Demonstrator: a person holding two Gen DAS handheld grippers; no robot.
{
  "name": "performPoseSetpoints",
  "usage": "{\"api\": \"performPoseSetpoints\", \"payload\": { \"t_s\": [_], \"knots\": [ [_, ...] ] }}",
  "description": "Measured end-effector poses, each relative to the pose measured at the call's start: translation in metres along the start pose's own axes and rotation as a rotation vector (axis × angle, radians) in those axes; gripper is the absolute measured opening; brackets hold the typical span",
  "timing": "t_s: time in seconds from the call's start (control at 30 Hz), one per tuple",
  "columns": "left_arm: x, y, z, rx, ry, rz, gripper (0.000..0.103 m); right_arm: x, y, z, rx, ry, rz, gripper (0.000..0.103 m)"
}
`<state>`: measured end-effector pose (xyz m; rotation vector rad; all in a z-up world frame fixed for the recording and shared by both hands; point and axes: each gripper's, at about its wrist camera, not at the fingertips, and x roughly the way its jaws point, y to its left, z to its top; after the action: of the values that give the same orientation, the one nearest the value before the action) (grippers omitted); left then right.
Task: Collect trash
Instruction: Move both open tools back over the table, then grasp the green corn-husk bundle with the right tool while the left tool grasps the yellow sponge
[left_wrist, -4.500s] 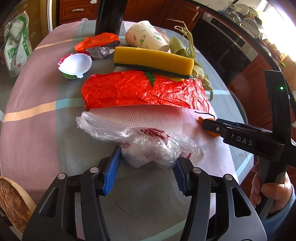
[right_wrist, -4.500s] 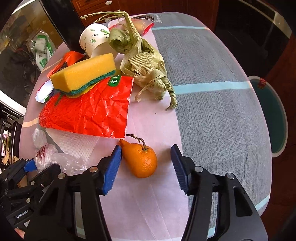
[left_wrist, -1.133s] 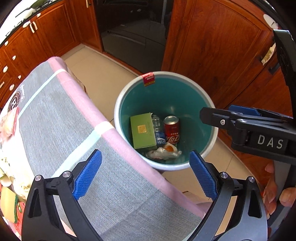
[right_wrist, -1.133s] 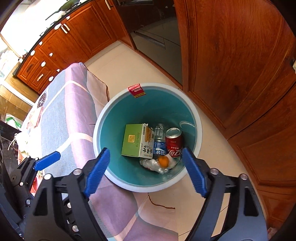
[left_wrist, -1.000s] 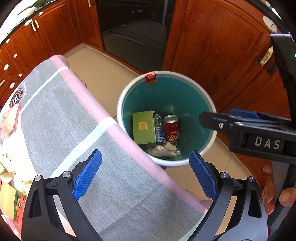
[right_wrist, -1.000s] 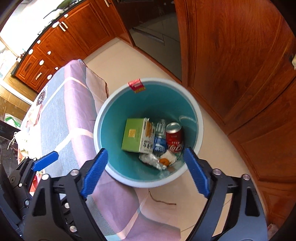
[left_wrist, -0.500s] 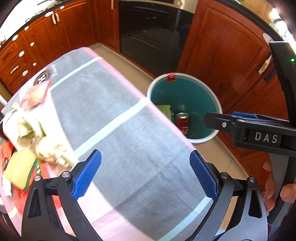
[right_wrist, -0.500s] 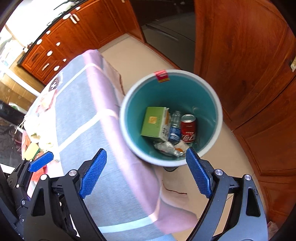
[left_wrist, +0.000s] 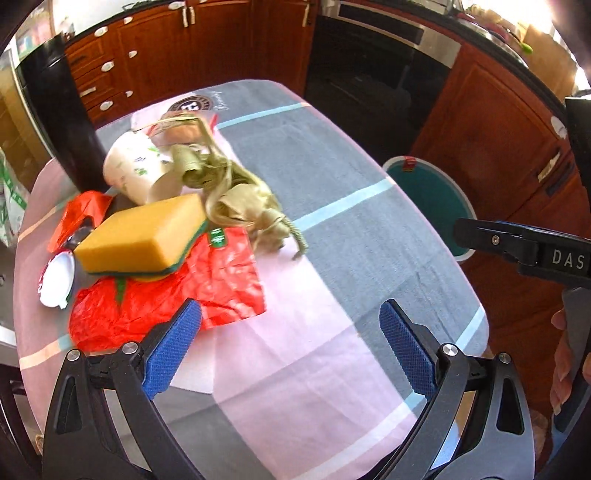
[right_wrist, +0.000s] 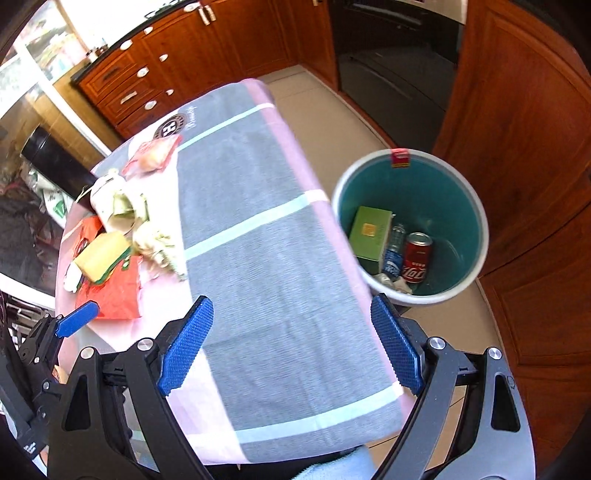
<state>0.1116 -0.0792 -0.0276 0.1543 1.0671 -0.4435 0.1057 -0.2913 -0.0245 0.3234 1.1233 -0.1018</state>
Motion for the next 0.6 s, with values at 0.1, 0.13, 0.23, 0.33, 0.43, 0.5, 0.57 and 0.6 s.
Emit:
{"api": "performPoseSetpoints", "payload": {
  "t_s": [0.1, 0.13, 0.23, 0.33, 0.43, 0.5, 0.57, 0.6],
  "knots": [
    [-0.009, 0.027, -0.008, -0.046, -0.011, 0.017, 0.097, 0.001, 0.025, -0.004, -0.041, 0.007, 0.004, 0.083],
    [-0.012, 0.036, -0.010, -0.060, -0.016, 0.024, 0.097, 0.002, 0.033, -0.005, -0.055, 0.010, 0.004, 0.083],
    [-0.019, 0.065, -0.015, -0.108, -0.030, 0.048, 0.097, 0.006, 0.056, -0.007, -0.097, 0.020, 0.009, 0.083],
    [-0.024, 0.093, -0.016, -0.161, -0.037, 0.066, 0.097, 0.010, 0.077, -0.009, -0.131, 0.029, 0.010, 0.083],
    [-0.026, 0.115, -0.011, -0.201, -0.036, 0.066, 0.098, 0.014, 0.092, -0.009, -0.157, 0.040, 0.012, 0.083],
    [-0.026, 0.127, -0.007, -0.227, -0.041, 0.063, 0.098, 0.017, 0.099, -0.008, -0.167, 0.045, 0.010, 0.083],
    [-0.026, 0.134, -0.003, -0.250, -0.046, 0.055, 0.098, 0.021, 0.104, -0.006, -0.170, 0.051, 0.010, 0.083],
    [-0.026, 0.136, 0.000, -0.261, -0.047, 0.052, 0.098, 0.022, 0.105, -0.005, -0.171, 0.053, 0.007, 0.083]
  ]
}}
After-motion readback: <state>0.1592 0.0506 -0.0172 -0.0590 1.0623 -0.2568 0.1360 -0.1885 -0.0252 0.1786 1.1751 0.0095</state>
